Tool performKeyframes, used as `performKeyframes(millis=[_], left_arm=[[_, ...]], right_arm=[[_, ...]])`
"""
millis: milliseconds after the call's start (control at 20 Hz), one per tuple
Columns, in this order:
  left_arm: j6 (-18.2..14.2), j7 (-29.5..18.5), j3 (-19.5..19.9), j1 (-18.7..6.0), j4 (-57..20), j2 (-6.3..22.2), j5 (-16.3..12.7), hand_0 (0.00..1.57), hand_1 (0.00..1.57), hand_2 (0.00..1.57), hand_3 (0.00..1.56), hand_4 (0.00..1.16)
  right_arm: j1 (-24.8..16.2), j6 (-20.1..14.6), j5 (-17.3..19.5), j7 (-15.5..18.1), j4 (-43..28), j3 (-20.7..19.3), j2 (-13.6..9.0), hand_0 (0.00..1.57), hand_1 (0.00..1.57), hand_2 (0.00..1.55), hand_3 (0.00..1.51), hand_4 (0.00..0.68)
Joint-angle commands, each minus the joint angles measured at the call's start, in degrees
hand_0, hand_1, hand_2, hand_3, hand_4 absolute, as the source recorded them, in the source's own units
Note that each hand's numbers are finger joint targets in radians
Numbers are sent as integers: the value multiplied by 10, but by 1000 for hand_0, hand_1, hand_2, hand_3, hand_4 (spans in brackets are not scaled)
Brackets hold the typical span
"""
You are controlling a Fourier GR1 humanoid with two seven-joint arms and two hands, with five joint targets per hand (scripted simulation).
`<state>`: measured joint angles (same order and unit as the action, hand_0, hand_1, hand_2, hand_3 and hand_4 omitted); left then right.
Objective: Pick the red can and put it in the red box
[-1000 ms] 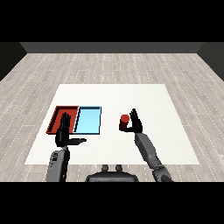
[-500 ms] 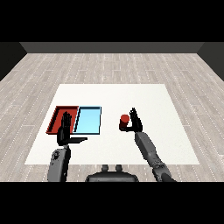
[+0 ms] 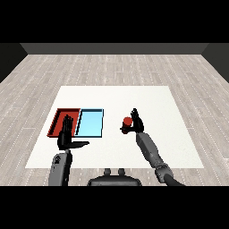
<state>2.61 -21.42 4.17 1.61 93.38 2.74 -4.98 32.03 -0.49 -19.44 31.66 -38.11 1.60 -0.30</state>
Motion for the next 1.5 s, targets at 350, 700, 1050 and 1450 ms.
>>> performKeyframes(millis=[350, 700, 1050, 1450], left_arm=[[11, 19, 25, -13, -9, 21, -17, 0, 0, 0, 0, 0], [-15, -5, 2, -20, -22, -5, 11, 0, 0, 0, 0, 0], [1, -2, 12, 10, 4, 9, 0, 0, 0, 0, 0, 0], [0, 25, 16, -27, 0, 17, -3, 0, 0, 0, 0, 0]], right_arm=[[41, 10, -10, 52, 96, 7, 3, 0, 0, 0, 0, 0], [64, 1, -8, 38, 125, -1, -2, 0, 0, 0, 0, 0], [111, -90, -74, 45, 159, 67, 3, 1484, 1484, 1468, 1437, 662], [36, -101, 10, 5, 34, 79, -15, 1466, 1466, 1455, 1425, 646]])
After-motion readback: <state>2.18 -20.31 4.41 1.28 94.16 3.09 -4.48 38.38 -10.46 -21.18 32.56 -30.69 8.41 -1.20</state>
